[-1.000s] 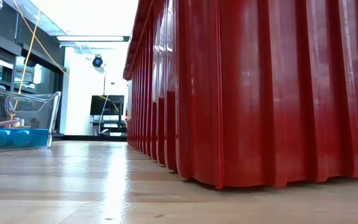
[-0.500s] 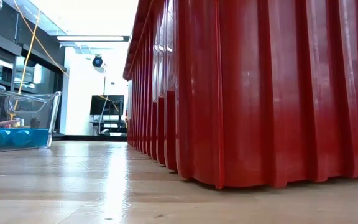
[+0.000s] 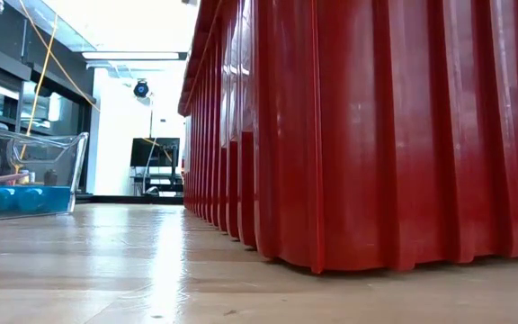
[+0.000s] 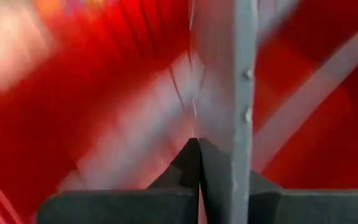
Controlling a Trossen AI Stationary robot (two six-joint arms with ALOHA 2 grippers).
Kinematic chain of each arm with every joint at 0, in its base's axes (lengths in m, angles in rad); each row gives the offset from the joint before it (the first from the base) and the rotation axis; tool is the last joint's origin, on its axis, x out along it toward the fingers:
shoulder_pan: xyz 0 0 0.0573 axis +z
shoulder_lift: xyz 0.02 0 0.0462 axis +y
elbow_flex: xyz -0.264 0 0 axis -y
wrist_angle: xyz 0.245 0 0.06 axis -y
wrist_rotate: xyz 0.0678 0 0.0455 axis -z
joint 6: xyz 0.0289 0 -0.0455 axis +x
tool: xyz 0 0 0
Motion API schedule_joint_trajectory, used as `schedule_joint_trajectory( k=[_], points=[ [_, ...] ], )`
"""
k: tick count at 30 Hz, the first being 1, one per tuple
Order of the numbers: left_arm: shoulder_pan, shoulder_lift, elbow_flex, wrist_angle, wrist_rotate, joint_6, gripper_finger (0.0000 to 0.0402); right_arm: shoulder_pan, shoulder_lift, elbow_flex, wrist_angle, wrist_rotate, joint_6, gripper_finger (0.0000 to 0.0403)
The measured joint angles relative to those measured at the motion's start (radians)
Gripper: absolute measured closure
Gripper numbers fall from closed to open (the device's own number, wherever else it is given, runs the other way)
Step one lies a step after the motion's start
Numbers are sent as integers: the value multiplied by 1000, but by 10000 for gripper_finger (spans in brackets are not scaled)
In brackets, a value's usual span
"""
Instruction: Sort Items/Unsort Items
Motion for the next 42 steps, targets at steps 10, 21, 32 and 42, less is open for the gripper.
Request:
schedule_joint_trajectory(
  k=[10,21,32,42],
  points=[
    [0,1,0,11,-8,4,401,-4,-84,-156,32,-191,-24,403],
    [0,31,0,-145,-94,28,401,-14,-85,-101,88,-191,131,403],
    [-7,149,0,-205,-94,213,401,45,-84,19,62,-204,-282,403],
    [-131,170,0,-323,-71,233,401,19,-88,29,2,-102,-527,403]
  ],
)
